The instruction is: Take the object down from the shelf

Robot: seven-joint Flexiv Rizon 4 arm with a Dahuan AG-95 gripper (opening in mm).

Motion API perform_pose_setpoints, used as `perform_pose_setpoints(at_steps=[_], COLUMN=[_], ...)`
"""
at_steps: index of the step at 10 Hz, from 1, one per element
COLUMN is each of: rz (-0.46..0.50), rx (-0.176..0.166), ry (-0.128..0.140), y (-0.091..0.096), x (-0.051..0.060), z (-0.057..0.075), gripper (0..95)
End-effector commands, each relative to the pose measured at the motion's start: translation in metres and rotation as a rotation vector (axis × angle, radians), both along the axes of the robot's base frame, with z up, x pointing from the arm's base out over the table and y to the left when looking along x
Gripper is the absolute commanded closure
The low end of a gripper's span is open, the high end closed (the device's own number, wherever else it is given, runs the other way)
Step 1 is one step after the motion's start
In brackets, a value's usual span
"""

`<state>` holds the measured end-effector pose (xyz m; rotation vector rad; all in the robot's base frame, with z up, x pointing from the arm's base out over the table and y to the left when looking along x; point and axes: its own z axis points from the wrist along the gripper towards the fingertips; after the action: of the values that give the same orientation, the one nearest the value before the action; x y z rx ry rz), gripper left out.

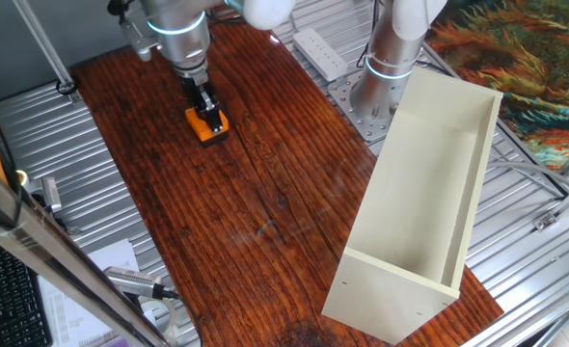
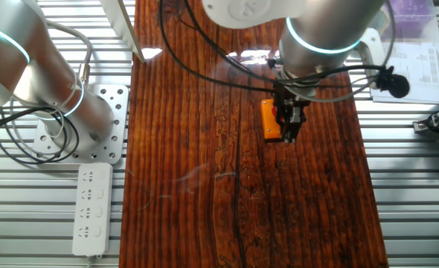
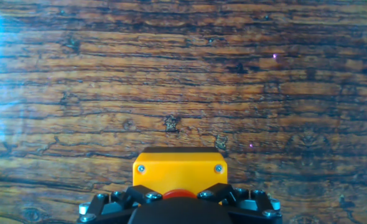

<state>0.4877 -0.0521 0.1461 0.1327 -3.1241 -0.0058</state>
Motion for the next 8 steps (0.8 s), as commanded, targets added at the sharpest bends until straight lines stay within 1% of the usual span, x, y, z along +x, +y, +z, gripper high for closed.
perform_pose_setpoints(at_steps=[1, 2, 3, 5, 6, 7, 8], rz=[-0.038, -0.042, -0.043, -0.045, -0.041, -0.03, -0.024], rx=[0.0, -0.001, 0.0, 0.002, 0.004, 0.004, 0.0], ry=[0.045, 0.062, 0.062, 0.046, 0.03, 0.017, 0.015], y=[0.0, 0.0, 0.0, -0.005, -0.008, -0.01, -0.011], x=[0.002, 0.002, 0.002, 0.011, 0.016, 0.019, 0.021], z=[-0.001, -0.001, -0.001, -0.022, -0.035, -0.044, -0.048], gripper=[95.0, 95.0, 95.0, 95.0, 95.0, 95.0, 95.0])
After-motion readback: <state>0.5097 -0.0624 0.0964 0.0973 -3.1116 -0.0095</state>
